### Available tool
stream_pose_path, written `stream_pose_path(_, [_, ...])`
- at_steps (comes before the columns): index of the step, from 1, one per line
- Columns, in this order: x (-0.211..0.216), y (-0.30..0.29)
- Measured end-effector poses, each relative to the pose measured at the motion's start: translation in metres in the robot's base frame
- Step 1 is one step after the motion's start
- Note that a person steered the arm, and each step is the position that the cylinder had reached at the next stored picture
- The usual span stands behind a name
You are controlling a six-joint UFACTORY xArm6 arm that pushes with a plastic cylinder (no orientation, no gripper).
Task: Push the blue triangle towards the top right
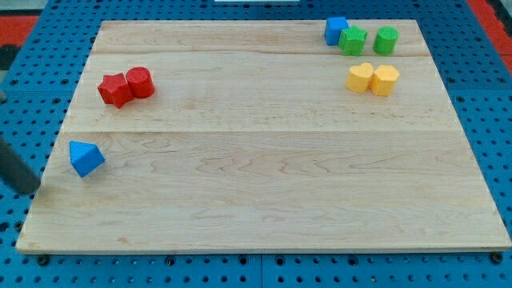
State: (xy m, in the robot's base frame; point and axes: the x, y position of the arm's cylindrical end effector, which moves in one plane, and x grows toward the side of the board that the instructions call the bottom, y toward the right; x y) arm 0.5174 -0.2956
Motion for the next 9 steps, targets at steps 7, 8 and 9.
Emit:
stream_pose_path(7, [-0.016, 0.091])
stream_pose_path(8, [-0.053, 0.163])
stream_pose_path(9, [-0.097, 0.209])
